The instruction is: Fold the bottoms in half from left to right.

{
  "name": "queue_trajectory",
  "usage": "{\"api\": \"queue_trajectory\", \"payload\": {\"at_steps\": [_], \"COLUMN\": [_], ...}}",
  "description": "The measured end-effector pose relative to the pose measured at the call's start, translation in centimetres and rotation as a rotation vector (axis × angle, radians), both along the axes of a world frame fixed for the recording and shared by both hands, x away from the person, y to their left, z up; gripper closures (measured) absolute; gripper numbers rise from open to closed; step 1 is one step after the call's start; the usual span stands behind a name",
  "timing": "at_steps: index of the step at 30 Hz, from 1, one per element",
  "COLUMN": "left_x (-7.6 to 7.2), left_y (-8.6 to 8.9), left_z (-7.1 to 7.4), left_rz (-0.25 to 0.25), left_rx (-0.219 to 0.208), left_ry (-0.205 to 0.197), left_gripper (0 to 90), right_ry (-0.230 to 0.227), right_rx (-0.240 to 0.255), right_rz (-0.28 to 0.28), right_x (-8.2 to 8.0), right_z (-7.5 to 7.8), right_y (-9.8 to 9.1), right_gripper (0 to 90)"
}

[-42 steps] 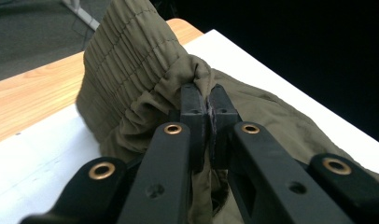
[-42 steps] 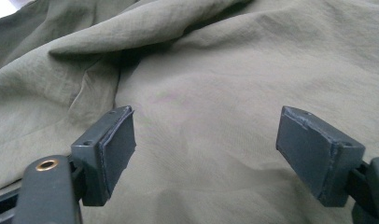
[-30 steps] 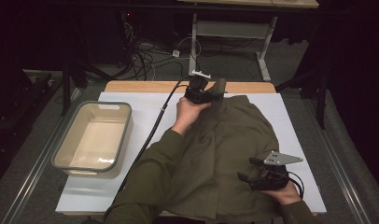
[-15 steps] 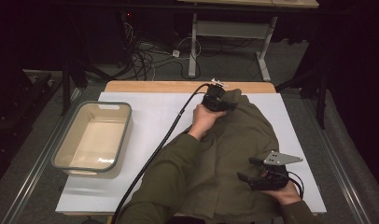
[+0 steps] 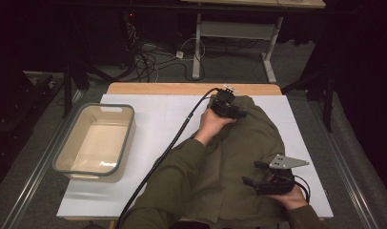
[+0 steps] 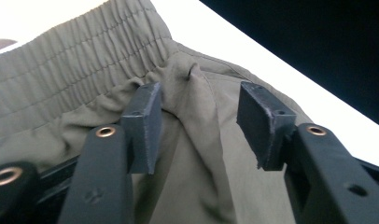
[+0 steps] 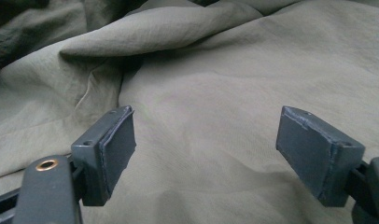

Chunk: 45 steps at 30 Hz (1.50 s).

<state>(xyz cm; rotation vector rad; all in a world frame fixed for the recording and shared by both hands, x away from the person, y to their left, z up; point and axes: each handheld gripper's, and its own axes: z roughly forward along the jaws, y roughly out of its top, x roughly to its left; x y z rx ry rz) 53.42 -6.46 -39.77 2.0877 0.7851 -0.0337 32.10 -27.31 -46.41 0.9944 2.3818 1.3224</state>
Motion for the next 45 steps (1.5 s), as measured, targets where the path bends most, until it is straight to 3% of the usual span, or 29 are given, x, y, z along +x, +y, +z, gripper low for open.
{"api": "queue_trajectory", "payload": {"at_steps": [10, 19, 31, 40, 45], "left_x": [-2.4, -5.0, -8.9, -11.2, -11.6], "left_y": [3.4, 7.5, 12.5, 14.2, 14.7], "left_z": [2.9, 3.2, 1.6, -0.8, -1.6], "left_rz": [-0.022, -0.038, -0.060, -0.055, -0.056], "left_rx": [0.053, 0.074, 0.107, 0.107, 0.119], "left_ry": [-0.074, -0.119, -0.127, -0.129, -0.120], "left_gripper": [41.6, 41.5, 41.5, 41.5, 41.6], "right_ry": [-0.001, 0.001, 0.007, 0.004, 0.005], "right_rx": [-0.011, -0.018, -0.027, -0.029, -0.034], "right_rz": [0.001, 0.001, -0.006, -0.005, -0.002], "right_x": [0.1, 0.1, 0.1, 0.1, 0.2], "right_z": [-0.1, -0.2, -0.2, -0.3, -0.3], "right_y": [0.1, 0.1, 0.3, 0.2, 0.3], "right_gripper": [20.7, 20.7, 20.7, 20.7, 20.7]}}
